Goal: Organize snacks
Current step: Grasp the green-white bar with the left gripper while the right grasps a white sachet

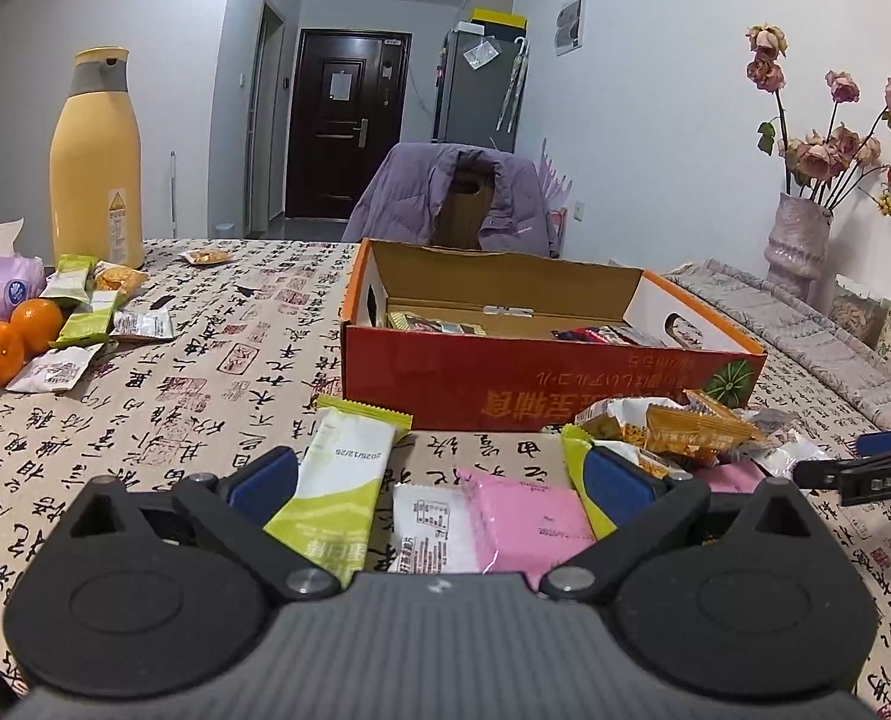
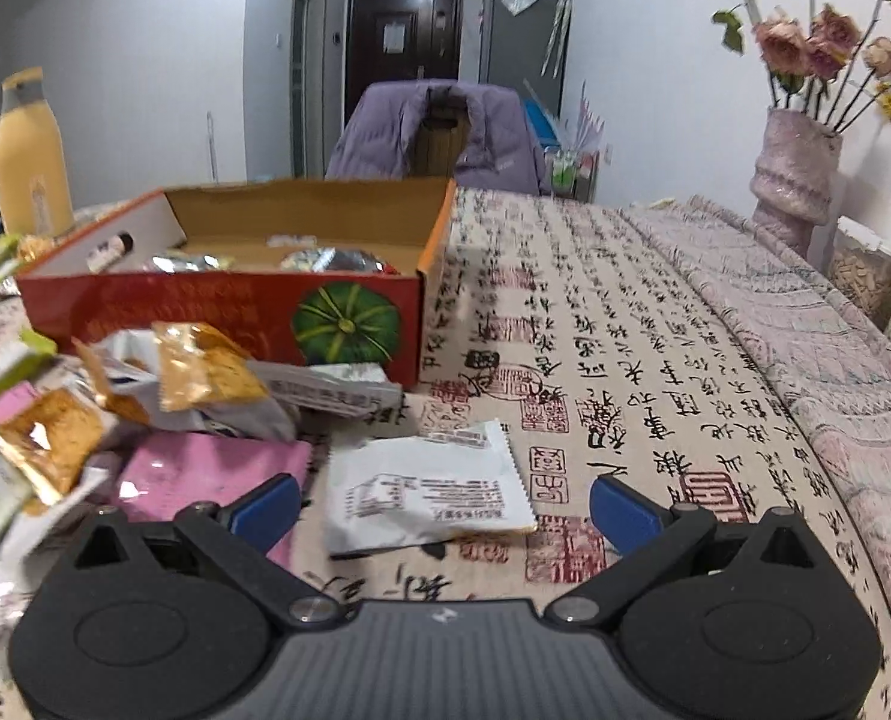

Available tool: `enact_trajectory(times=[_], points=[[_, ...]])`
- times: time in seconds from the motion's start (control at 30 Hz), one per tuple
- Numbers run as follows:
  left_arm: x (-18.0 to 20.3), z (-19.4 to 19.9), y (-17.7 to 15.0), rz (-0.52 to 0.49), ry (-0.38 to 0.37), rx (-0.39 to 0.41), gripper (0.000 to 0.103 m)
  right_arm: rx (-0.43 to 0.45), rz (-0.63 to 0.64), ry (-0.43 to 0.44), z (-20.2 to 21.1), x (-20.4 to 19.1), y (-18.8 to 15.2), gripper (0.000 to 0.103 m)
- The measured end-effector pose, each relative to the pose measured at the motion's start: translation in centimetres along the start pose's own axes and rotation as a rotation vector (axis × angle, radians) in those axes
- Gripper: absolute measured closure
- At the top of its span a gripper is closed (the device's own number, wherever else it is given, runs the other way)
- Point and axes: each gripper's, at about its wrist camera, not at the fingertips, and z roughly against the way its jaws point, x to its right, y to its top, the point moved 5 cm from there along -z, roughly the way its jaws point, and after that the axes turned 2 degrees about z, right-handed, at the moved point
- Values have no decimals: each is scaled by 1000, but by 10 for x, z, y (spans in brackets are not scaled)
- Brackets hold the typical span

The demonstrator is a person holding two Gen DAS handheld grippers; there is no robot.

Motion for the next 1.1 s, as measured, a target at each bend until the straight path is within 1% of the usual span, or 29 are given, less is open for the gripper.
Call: enact_trajectory(times=[0.2, 0.27, 0.5, 0.53, 0.57, 0.6, 0.67, 0.7, 0.87, 1.03, 1.1], points=[[-1, 1, 1, 2, 6, -1, 0, -70, -28, 12, -33, 4, 4, 0], [-1, 1, 1, 2, 11, -2, 0, -71, -54, 25, -39, 7, 7, 0], [-4, -1, 0, 12, 17, -6, 0, -54, -54, 26, -37, 7, 3, 0], [-4, -1, 0, 14, 18, -7, 0, -47, -54, 29, -35, 7, 2, 2], [-4, -1, 0, 14, 19, -8, 0, -37, -48, 36, -33, 6, 1, 10], [-4, -1, 0, 14, 18, -7, 0, -29, -43, 42, -30, 5, 2, 20], [-4, -1, 0, 14, 20, -8, 0, -18, -39, 47, -24, 3, 2, 29], [-4, -1, 0, 14, 22, -10, 0, -13, -40, 45, -22, 3, 1, 35], [-8, -1, 1, 18, 36, -13, 0, 27, -49, 38, -10, 3, -3, 45], [-18, -5, 4, 32, 66, -32, 0, 96, -77, 22, 7, 4, -6, 46], [-22, -10, 5, 31, 91, -48, 0, 127, -91, 14, 15, 5, -6, 46]])
